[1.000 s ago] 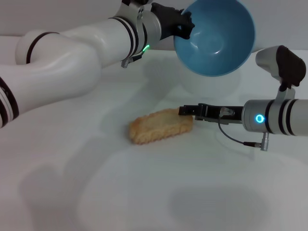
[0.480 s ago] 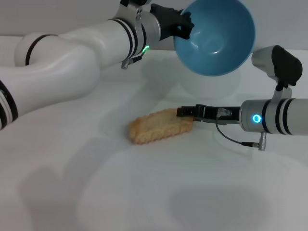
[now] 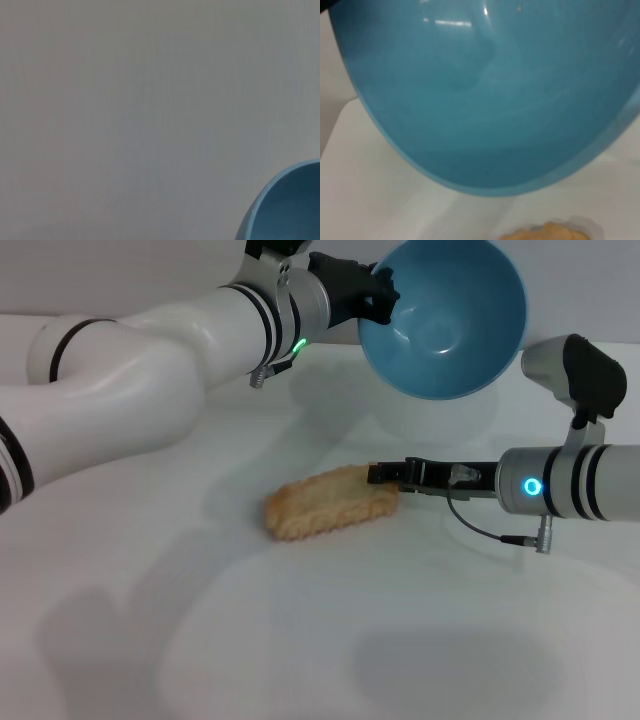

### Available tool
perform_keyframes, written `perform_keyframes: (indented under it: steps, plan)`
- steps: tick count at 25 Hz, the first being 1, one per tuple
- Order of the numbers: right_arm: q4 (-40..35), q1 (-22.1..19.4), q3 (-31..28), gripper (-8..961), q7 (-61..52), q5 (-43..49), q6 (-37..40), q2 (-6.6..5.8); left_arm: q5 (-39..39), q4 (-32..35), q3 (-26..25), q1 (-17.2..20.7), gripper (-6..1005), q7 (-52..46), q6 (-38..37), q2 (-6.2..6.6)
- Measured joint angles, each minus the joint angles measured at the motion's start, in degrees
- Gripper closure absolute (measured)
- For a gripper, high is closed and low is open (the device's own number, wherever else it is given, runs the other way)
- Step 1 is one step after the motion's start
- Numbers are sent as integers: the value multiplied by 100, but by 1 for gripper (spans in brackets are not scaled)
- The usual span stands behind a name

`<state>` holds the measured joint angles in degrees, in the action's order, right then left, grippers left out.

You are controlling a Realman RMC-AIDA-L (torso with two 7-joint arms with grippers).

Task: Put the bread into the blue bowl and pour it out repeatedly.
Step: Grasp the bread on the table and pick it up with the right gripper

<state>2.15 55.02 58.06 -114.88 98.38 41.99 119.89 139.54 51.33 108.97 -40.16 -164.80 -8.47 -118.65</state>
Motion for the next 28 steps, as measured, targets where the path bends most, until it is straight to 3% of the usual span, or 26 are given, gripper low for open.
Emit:
perform_keyframes:
  steps: [6, 10, 18, 22, 28]
  plan:
    - [17, 3, 61, 409, 4, 69, 4, 0, -6, 0, 0, 0, 1000, 0, 0, 1]
    - [8, 10, 72, 640, 7, 182, 13, 0, -6, 4, 0, 2, 1000, 0, 0, 1]
    - [-18, -25, 28, 757, 368, 182, 120, 0, -11, 15, 0, 24, 999, 0, -6, 0]
    - [-269, -155, 19, 798, 479, 156, 533, -7, -22, 20, 1, 26, 999, 0, -44, 2]
    - [-1168, -624, 410, 849, 72, 357, 1490, -152, -24, 11, -24, 8, 1000, 0, -196, 13]
